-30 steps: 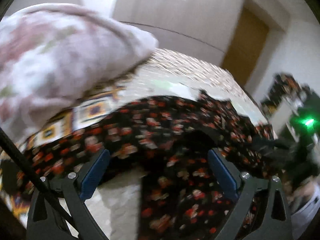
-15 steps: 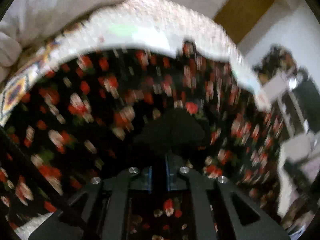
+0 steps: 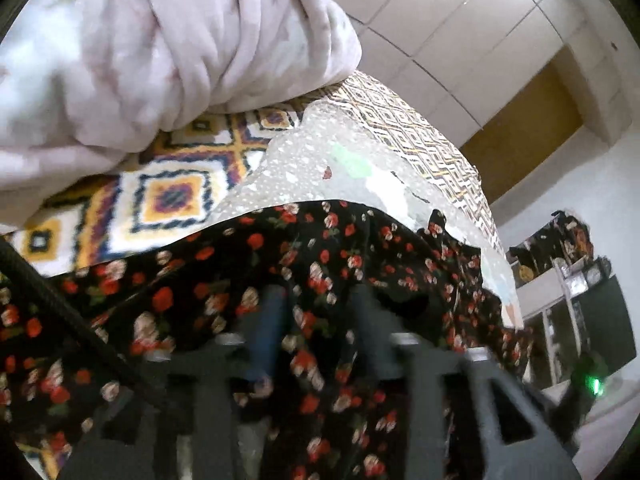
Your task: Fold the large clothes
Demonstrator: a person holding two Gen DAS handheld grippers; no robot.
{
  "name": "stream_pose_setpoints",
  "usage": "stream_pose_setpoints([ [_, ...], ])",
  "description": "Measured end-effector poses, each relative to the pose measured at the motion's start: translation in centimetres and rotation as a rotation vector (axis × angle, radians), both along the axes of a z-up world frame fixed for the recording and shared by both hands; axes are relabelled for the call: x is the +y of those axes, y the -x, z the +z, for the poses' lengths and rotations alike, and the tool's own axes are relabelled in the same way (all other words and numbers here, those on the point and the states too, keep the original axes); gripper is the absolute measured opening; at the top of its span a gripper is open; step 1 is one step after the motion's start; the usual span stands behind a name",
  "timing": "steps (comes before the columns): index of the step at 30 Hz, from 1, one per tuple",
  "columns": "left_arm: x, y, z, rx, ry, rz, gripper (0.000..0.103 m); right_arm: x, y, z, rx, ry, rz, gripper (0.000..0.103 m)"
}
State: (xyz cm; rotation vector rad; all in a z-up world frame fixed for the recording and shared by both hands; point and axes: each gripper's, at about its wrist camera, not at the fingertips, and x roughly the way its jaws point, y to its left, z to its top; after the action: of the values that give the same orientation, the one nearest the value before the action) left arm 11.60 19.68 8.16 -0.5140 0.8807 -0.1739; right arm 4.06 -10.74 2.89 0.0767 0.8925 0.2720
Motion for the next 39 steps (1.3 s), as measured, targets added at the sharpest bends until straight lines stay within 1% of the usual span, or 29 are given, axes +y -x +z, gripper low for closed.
stream_pose_setpoints([
  [1, 0.1, 1.0, 0.3, -0.014, -0.017, -0.001, 0.049, 1.6, -1.0, -0.2, 0.009, -0.008, 0.022, 0.056],
  [4, 0.8, 3.5, 1.1, -0.045, -0.052, -0.03, 0.052, 6.3, -2.7, -0.2, -0.005, -0.002, 0.088, 0.056],
  [5, 1.1, 4.6, 1.4, -0.057, -0.072, -0.034, 0.055, 7.9, -3.0, -0.2, -0.007, 0.008, 0.112, 0.056],
  [6, 1.3, 5.4, 1.4, -0.066, -0.095, -0.035, 0.057, 9.6, -3.3, -0.4, -0.011, 0.024, 0.137, 0.059],
  [7, 1.4, 6.0, 1.4, -0.071, -0.114, -0.034, 0.059, 11.5, -3.7, -0.7, -0.014, 0.047, 0.16, 0.065],
  [9, 2.2, 7.6, 1.1, -0.069, -0.157, -0.025, 0.059, 14.0, -4.7, -1.5, -0.018, 0.114, 0.169, 0.07],
  [11, 3.5, 9.1, 0.6, -0.066, -0.177, -0.002, 0.059, 15.6, -6.2, -2.7, -0.013, 0.191, 0.123, 0.07],
  [12, 4.2, 9.9, 0.4, -0.067, -0.188, 0.011, 0.059, 15.8, -7.0, -3.2, -0.002, 0.215, 0.094, 0.055],
  [13, 4.8, 10.4, 0.2, -0.068, -0.196, 0.022, 0.059, 15.6, -7.8, -3.6, 0.013, 0.228, 0.064, 0.023],
  [14, 5.5, 11.1, 0.0, -0.068, -0.209, 0.036, 0.059, 15.3, -8.4, -3.9, 0.031, 0.226, 0.047, 0.017],
  [16, 6.9, 12.2, -0.4, -0.07, -0.235, 0.062, 0.059, 14.4, -9.1, -3.7, 0.044, 0.181, 0.026, 0.013],
  [17, 7.6, 12.7, -0.6, -0.068, -0.252, 0.071, 0.059, 14.3, -9.1, -3.3, 0.039, 0.181, 0.022, 0.013],
  [19, 9.0, 13.6, -0.8, -0.066, -0.268, 0.101, 0.059, 14.7, -8.7, -2.0, 0.001, 0.187, 0.019, 0.012],
  [21, 10.4, 14.4, -1.0, -0.066, -0.263, 0.131, 0.059, 15.4, -8.1, -0.7, -0.033, 0.175, 0.028, 0.012],
  [23, 11.7, 15.1, -1.3, -0.061, -0.252, 0.164, 0.06, 16.8, -8.1, -0.2, -0.035, 0.147, 0.068, 0.012],
  [26, 13.2, 16.0, -1.6, -0.052, -0.222, 0.211, 0.06, 19.6, -8.5, -1.7, 0.002, 0.174, 0.124, 0.013],
  [27, 13.5, 16.3, -1.7, -0.049, -0.216, 0.221, 0.06, 20.3, -8.8, -2.7, 0.027, 0.178, 0.144, 0.014],
  [29, 13.9, 16.9, -1.8, -0.042, -0.217, 0.231, 0.06, 21.3, -9.3, -4.8, 0.075, 0.212, 0.178, 0.02],
  [31, 14.2, 17.4, -1.7, -0.038, -0.234, 0.241, 0.064, 21.5, -8.8, -4.9, 0.051, 0.234, 0.176, 0.022],
  [33, 14.7, 18.2, -1.7, -0.037, -0.251, 0.261, 0.065, 21.1, -8.2, -3.7, 0.045, 0.199, 0.172, 0.028],
  [35, 15.3, 18.8, -1.7, -0.032, -0.263, 0.29, 0.065, 20.9, -6.9, -1.8, -0.009, 0.18, 0.164, 0.028],
  [36, 15.6, 19.2, -1.8, -0.029, -0.267, 0.307, 0.065, 21.1, -6.2, -0.8, -0.037, 0.183, 0.172, 0.031],
  [37, 15.9, 19.4, -1.8, -0.027, -0.269, 0.321, 0.067, 21.6, -5.3, 0.1, -0.062, 0.182, 0.191, 0.032],
  [39, 16.7, 19.8, -2.2, -0.014, -0.262, 0.35, 0.069, 23.1, -3.7, 1.4, -0.079, 0.166, 0.251, 0.035],
])
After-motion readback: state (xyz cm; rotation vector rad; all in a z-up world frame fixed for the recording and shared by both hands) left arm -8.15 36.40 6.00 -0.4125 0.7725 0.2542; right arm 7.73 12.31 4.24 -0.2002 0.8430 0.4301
